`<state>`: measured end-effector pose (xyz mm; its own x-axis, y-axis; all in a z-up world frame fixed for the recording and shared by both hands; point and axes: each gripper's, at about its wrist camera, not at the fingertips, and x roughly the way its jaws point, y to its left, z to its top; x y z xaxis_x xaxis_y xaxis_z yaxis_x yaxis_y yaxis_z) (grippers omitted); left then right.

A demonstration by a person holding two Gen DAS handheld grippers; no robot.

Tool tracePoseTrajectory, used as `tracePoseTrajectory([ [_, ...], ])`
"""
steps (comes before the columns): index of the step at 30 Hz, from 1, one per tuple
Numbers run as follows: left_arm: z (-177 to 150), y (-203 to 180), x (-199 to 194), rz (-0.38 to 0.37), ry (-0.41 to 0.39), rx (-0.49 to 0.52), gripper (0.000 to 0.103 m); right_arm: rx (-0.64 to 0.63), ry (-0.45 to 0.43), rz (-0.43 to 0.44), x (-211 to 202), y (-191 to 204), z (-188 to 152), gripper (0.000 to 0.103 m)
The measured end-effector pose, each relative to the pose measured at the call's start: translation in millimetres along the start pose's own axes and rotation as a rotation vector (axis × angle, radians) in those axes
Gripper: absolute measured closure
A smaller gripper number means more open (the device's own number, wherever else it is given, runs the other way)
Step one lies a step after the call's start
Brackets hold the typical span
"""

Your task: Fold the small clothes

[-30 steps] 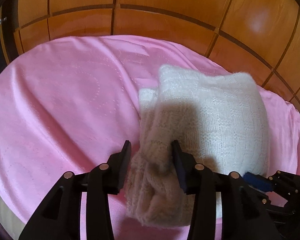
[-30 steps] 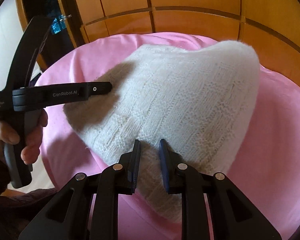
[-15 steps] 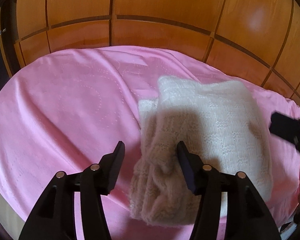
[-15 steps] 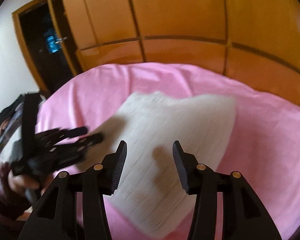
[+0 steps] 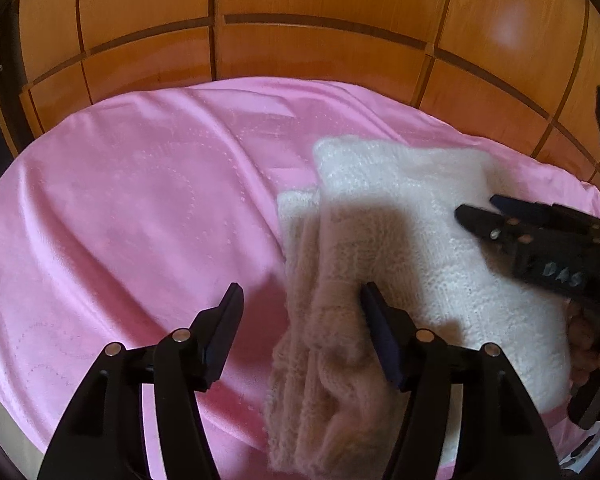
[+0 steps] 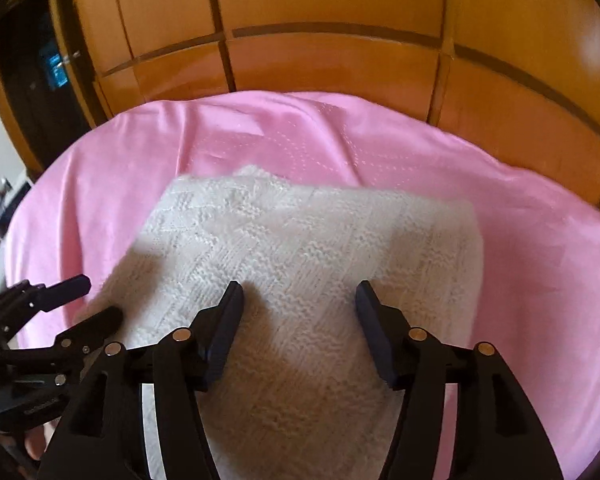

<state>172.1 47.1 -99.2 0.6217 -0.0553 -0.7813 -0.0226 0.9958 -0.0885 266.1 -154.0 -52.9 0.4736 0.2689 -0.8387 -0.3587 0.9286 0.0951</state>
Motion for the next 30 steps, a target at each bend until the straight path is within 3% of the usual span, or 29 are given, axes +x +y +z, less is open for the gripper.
tracePoseTrajectory([
  [5,-4,6,6,-0.041,-0.004,-0.013,0.038,0.146,-0.088,0.131,-33,-35,-1,0.021],
  [8,-9,17,13,-0.11,0.006,-0.056,0.038,0.271,-0.097,0.161,-41,-70,-19,0.017],
  [11,-11,26,19,-0.179,0.015,-0.089,0.038,0.394,-0.009,0.237,-25,-98,-44,0.016],
  [17,-17,38,30,-0.298,0.036,-0.14,0.044,0.511,0.063,0.508,10,-92,-65,0.016],
  [19,-18,43,32,-0.375,0.047,-0.171,0.065,0.488,0.073,0.52,20,-79,-66,0.023],
  [22,-17,41,27,-0.424,0.043,-0.17,0.078,0.447,0.049,0.506,15,-65,-58,0.044],
  [24,-14,34,21,-0.427,0.037,-0.15,0.08,0.397,0.024,0.477,-2,-56,-51,0.054],
  [28,-2,6,4,-0.474,0.022,-0.092,0.085,0.303,-0.097,0.448,-56,-45,-44,0.058],
  [30,10,-29,-4,-0.531,0.009,-0.029,0.086,0.284,-0.141,0.429,-77,-50,-42,0.058],
])
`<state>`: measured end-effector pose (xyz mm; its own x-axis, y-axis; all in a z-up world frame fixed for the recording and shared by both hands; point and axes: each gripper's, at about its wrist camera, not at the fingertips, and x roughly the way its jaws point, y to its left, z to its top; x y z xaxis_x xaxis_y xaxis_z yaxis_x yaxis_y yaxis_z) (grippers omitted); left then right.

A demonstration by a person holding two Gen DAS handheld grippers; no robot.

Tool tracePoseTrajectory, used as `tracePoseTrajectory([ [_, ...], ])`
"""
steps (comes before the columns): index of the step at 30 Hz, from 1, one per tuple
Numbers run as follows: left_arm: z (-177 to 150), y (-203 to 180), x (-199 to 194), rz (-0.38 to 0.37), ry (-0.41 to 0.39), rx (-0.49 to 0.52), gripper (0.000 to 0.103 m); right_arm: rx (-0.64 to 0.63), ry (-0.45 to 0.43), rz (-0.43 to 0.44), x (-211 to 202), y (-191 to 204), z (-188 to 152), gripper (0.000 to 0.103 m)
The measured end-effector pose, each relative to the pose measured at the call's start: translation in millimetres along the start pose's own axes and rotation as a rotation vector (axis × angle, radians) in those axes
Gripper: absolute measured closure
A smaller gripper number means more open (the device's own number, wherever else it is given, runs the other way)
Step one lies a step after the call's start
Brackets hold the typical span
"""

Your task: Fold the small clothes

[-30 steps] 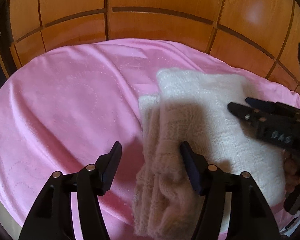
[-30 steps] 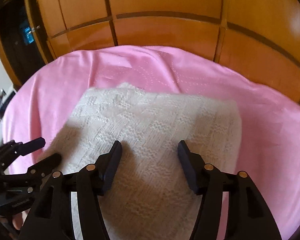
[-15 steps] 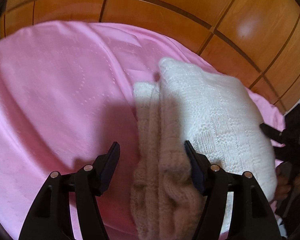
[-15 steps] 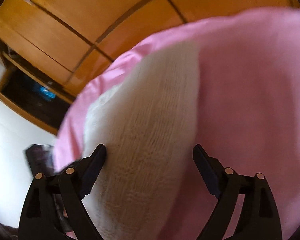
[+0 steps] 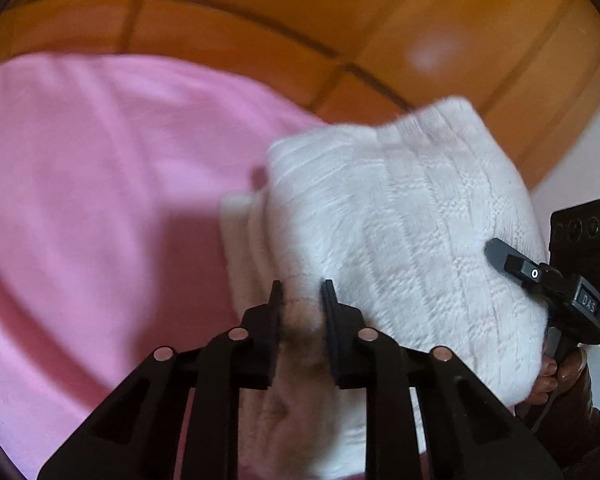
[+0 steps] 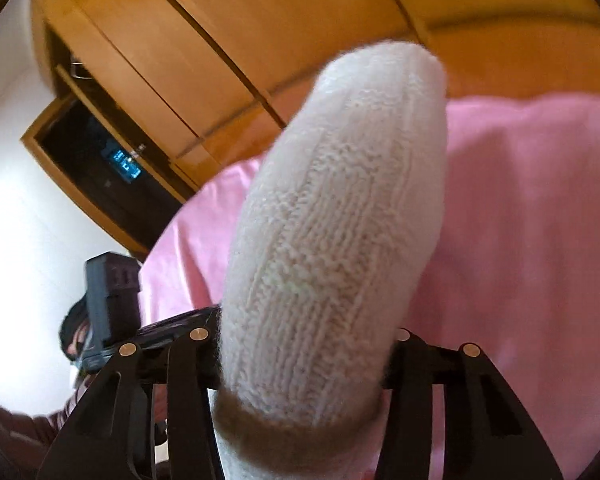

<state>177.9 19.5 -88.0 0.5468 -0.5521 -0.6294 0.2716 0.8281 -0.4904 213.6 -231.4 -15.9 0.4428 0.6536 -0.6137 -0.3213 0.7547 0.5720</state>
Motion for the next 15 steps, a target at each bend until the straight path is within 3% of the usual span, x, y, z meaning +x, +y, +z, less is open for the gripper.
tracePoseTrajectory([
  [5,28,-102,54,-0.106,0.05,0.18,0.087,-0.011,-0.113,-0.089,-75,-21,4,0.058],
  [9,41,-188,117,-0.149,0.108,0.285,0.086,0.069,-0.209,-0.197,-138,-73,1,0.058],
  [12,38,-246,171,-0.129,0.176,0.364,0.086,0.168,-0.253,-0.277,-174,-126,-8,0.058],
  [15,9,-287,228,-0.009,0.283,0.487,0.085,0.294,-0.243,-0.382,-192,-183,-30,0.057],
])
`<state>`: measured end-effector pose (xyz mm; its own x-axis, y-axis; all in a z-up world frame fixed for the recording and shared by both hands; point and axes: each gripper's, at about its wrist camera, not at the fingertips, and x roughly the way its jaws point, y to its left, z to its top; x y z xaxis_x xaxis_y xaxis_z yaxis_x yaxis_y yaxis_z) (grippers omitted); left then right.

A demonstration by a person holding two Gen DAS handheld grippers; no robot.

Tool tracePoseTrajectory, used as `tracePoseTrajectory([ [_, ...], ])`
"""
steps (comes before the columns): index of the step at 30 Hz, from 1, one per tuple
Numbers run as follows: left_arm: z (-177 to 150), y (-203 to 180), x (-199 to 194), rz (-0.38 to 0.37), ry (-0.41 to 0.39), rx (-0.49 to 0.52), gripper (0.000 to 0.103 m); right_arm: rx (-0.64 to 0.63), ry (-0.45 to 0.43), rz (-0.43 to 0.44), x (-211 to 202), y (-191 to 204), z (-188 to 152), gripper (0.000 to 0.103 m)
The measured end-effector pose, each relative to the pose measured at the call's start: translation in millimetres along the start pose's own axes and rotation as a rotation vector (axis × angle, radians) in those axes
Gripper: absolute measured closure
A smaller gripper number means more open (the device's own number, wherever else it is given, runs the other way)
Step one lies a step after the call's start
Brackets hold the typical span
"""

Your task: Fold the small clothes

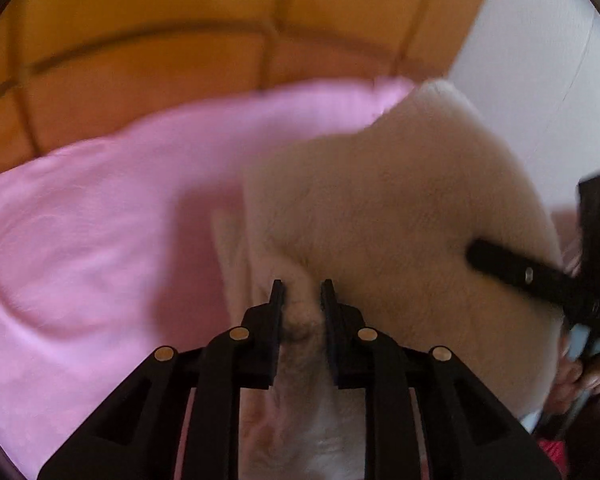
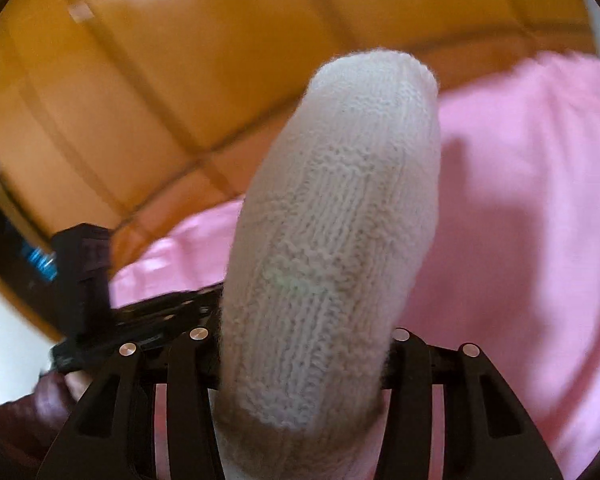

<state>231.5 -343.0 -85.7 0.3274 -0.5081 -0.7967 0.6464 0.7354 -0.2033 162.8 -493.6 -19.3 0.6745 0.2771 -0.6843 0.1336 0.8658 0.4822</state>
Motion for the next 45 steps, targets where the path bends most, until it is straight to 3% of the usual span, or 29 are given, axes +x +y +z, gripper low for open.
tracePoseTrajectory([
  [2,-7,-22,25,0.08,0.019,0.08,0.084,0.053,0.048,-0.114,13,-37,-13,0.052],
  [3,-11,-30,26,0.108,-0.005,0.109,0.084,0.08,0.072,-0.14,19,-53,-21,0.043],
  [6,-14,-35,18,0.127,-0.031,0.129,0.084,0.177,0.007,-0.134,15,-74,-36,0.023],
  [9,-18,-34,7,0.118,-0.047,0.088,0.081,0.16,-0.039,-0.217,-4,-69,-32,0.021],
  [11,-21,-29,6,0.126,-0.054,0.059,0.081,0.082,-0.113,-0.329,-27,-45,-33,0.024],
  [12,-27,-23,1,0.127,-0.057,0.047,0.081,0.038,-0.135,-0.356,-37,-31,-36,0.033],
  [13,-30,-19,1,0.13,-0.06,0.041,0.081,-0.006,-0.151,-0.372,-45,-14,-38,0.037],
  [15,-31,-19,3,0.154,-0.071,0.05,0.081,-0.043,-0.147,-0.371,-57,-11,-36,0.058],
  [16,-32,-19,4,0.168,-0.076,0.054,0.081,-0.058,-0.119,-0.366,-53,-8,-38,0.061],
  [17,-31,-20,10,0.171,-0.078,0.046,0.08,-0.081,-0.037,-0.379,-36,-10,-46,0.062],
  [19,-30,-20,12,0.172,-0.085,0.031,0.08,-0.149,0.005,-0.482,-16,-16,-64,0.061],
  [21,-30,-19,-1,0.173,-0.096,0.003,0.072,-0.187,-0.04,-0.54,-10,-12,-70,0.06],
  [22,-31,-18,-7,0.175,-0.103,-0.013,0.059,-0.187,-0.044,-0.556,-12,-10,-70,0.06],
  [26,-36,-13,-44,0.173,-0.179,-0.062,0.054,-0.139,-0.084,-0.554,-35,-4,-65,0.06],
  [28,-41,-15,-64,0.196,-0.221,-0.06,0.045,-0.106,-0.104,-0.541,-41,2,-67,0.059],
  [30,-47,-17,-81,0.188,-0.249,-0.058,0.04,-0.089,-0.144,-0.556,-53,16,-73,0.036],
  [34,-59,-21,-106,0.227,-0.295,-0.058,0.027,-0.092,-0.216,-0.611,-69,46,-75,0.023],
  [35,-64,-21,-113,0.231,-0.305,-0.067,0.024,-0.096,-0.233,-0.641,-73,51,-77,0.015],
  [39,-77,-17,-132,0.244,-0.328,-0.107,0.016,-0.066,-0.261,-0.681,-80,62,-84,0.009],
  [45,-91,-12,-144,0.276,-0.336,-0.132,0.011,-0.06,-0.25,-0.722,-78,69,-97,0.009],
])
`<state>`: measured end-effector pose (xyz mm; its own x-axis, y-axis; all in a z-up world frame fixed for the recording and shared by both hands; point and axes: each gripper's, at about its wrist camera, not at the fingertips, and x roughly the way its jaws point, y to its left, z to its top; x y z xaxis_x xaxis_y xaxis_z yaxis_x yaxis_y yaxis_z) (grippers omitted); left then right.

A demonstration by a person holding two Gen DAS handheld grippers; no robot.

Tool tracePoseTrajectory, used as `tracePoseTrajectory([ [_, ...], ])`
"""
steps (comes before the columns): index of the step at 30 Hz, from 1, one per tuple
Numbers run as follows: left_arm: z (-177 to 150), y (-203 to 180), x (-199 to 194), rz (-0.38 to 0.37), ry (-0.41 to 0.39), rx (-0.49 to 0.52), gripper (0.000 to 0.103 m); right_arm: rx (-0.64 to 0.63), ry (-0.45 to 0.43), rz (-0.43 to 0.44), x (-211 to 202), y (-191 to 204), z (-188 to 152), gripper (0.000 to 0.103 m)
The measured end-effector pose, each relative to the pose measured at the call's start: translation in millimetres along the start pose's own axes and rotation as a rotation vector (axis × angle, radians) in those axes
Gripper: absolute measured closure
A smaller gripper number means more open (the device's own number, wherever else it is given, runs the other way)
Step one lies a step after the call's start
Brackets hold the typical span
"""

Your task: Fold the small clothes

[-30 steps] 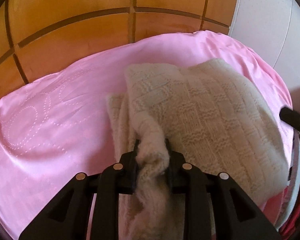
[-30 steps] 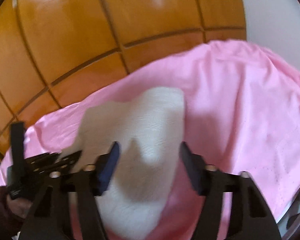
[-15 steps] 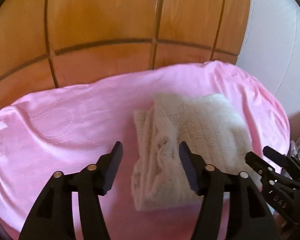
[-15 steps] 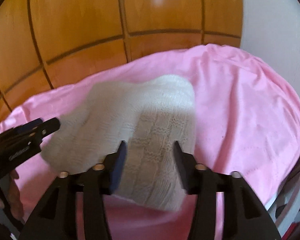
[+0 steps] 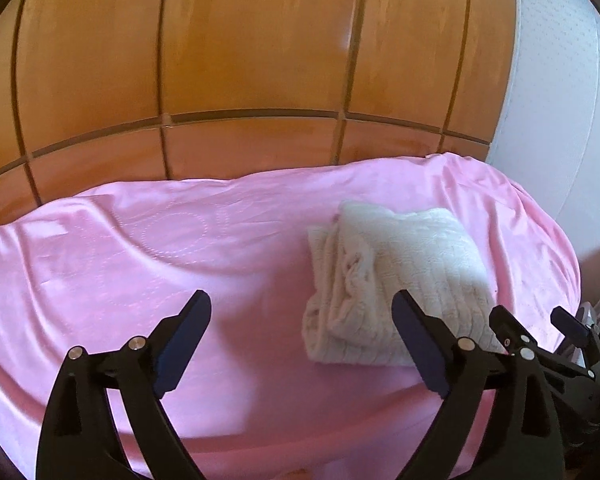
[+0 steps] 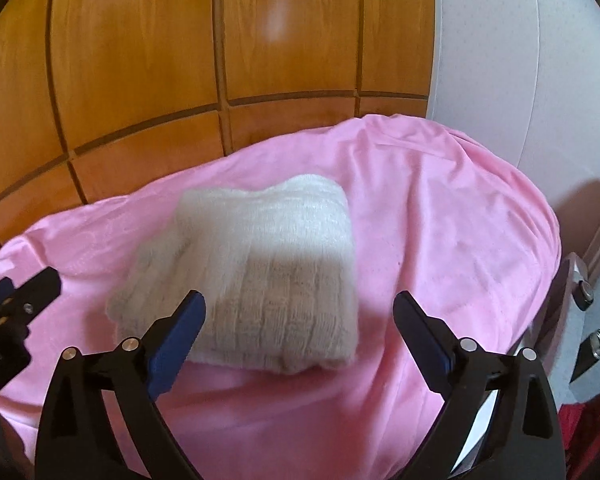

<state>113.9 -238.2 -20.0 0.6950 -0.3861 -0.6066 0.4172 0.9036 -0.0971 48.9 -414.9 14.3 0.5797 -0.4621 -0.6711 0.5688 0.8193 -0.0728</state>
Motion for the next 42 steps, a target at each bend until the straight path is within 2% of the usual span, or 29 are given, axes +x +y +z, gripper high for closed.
tracePoseTrajectory([
  [11,-9,2,-13,0.032,-0.022,0.009,0.003,0.001,-0.033,-0.044,-13,1,-6,0.007],
  [27,-15,1,-4,0.063,0.008,0.042,0.003,0.004,-0.012,-0.052,-5,0,-9,0.007],
  [42,-13,5,-8,0.068,-0.003,0.034,0.002,-0.013,-0.005,-0.041,-6,5,-13,0.007],
])
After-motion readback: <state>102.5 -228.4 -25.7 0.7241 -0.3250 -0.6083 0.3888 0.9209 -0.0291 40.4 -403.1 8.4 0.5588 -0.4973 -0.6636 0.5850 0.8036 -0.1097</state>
